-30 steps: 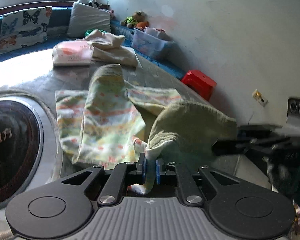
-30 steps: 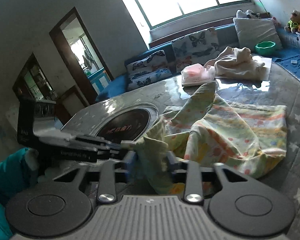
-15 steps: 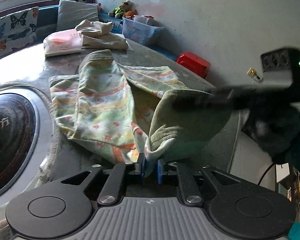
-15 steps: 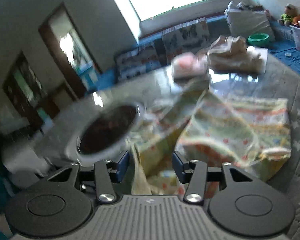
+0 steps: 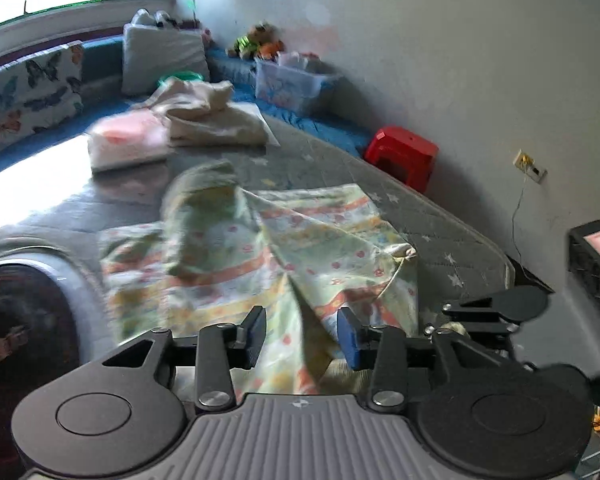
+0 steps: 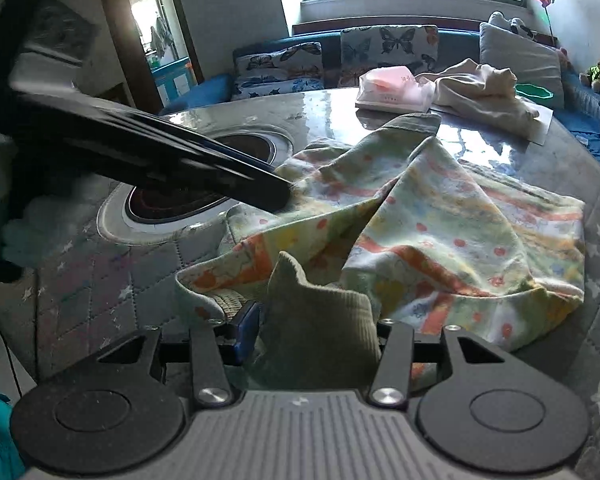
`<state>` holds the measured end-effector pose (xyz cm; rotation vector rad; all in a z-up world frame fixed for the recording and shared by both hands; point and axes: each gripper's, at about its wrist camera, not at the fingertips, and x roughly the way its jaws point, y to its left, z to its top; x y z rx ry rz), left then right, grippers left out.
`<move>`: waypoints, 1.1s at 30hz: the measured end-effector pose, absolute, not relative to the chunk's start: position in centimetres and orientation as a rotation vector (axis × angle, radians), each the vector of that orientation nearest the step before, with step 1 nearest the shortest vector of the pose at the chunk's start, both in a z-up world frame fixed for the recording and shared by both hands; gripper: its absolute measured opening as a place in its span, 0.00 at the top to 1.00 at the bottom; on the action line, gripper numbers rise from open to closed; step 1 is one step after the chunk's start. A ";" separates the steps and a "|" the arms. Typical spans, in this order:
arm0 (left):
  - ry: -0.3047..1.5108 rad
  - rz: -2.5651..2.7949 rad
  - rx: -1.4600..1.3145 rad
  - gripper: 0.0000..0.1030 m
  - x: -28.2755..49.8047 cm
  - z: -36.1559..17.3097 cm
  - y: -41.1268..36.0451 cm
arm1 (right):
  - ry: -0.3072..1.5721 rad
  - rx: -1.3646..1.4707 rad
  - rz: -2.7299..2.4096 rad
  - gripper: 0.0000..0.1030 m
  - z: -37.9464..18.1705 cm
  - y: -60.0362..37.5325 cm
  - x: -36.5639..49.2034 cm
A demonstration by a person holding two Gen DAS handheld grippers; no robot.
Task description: Fold clothes
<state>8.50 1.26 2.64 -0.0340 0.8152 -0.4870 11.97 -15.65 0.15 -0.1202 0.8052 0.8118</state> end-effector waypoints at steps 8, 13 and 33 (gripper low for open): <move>0.895 -0.445 -0.019 0.86 11.1 -0.6 0.3 | 0.788 -0.113 0.818 0.46 1.4 -16.5 11.2; 0.865 -0.394 -0.027 0.97 9.9 -0.4 2.4 | 0.750 -0.087 0.825 0.42 3.0 -17.2 11.3; 0.756 -0.103 -0.199 0.95 0.6 2.8 13.8 | 0.754 -0.207 0.599 0.38 1.5 -13.2 22.5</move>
